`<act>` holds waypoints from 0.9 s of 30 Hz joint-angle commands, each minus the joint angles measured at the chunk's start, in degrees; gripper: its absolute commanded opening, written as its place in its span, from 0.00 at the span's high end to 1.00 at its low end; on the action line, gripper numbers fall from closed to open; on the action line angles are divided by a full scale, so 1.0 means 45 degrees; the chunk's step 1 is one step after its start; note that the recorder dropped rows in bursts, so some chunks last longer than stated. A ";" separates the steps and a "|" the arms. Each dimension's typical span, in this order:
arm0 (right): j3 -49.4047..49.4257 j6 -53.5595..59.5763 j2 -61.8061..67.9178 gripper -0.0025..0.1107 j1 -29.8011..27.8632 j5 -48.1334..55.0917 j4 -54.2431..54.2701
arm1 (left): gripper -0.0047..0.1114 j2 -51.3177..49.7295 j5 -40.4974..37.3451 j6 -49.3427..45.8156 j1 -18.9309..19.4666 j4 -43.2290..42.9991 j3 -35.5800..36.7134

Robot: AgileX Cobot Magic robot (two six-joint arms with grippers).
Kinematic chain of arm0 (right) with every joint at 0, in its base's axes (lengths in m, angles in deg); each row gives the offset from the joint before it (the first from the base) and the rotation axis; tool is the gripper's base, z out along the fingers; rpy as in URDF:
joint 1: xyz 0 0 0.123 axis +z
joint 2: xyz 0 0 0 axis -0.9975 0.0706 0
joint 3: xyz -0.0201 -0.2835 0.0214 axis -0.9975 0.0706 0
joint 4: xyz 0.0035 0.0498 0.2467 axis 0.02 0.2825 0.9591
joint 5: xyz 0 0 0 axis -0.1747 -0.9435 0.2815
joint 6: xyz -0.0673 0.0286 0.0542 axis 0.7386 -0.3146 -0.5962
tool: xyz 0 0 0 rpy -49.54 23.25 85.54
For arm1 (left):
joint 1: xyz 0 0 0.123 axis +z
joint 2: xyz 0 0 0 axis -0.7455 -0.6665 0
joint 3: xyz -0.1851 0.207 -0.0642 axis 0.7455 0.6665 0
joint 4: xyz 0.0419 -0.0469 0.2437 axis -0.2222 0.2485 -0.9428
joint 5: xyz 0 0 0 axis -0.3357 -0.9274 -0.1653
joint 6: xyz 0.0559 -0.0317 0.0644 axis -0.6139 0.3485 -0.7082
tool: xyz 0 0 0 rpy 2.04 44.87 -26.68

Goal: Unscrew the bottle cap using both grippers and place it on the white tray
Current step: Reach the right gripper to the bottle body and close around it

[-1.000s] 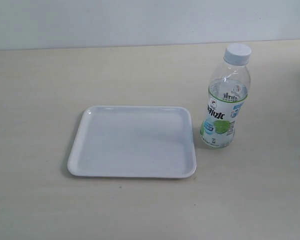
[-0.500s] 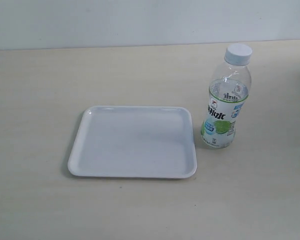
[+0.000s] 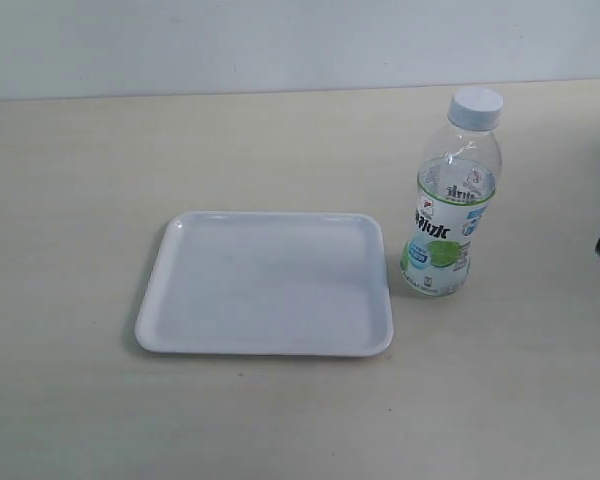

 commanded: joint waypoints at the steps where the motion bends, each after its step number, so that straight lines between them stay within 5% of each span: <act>1: 0.0947 -0.0316 0.1707 0.98 -0.0035 -0.2721 -0.0764 | 0.96 0.0080 -0.0013 0.0062 0.0019 0.0047 -0.0012; 11: 0.0947 -0.1818 0.3087 0.95 -0.0035 -0.1654 -0.3776 | 0.96 0.0080 -0.0013 0.0062 0.0019 0.0069 -0.0012; 14: 0.0947 -0.1818 0.3507 0.80 -0.0035 -0.1951 -0.4315 | 0.96 0.0080 -0.0013 0.0062 0.0019 0.0069 -0.0012; 20: 0.0947 -0.1876 0.4644 0.22 -0.0035 -0.3192 -0.4918 | 0.96 0.0080 -0.0013 0.0062 -0.0004 0.0066 -0.0012; 22: 0.0724 -0.1976 0.5035 0.14 -0.0035 -0.3236 -0.4587 | 0.96 0.0080 -0.0013 0.0062 -0.0004 0.0066 -0.0012; 27: 0.0117 -0.2467 0.6098 0.13 -0.0035 -0.3105 -0.4578 | 0.96 0.0080 -0.0013 0.0062 -0.0004 0.0066 -0.0012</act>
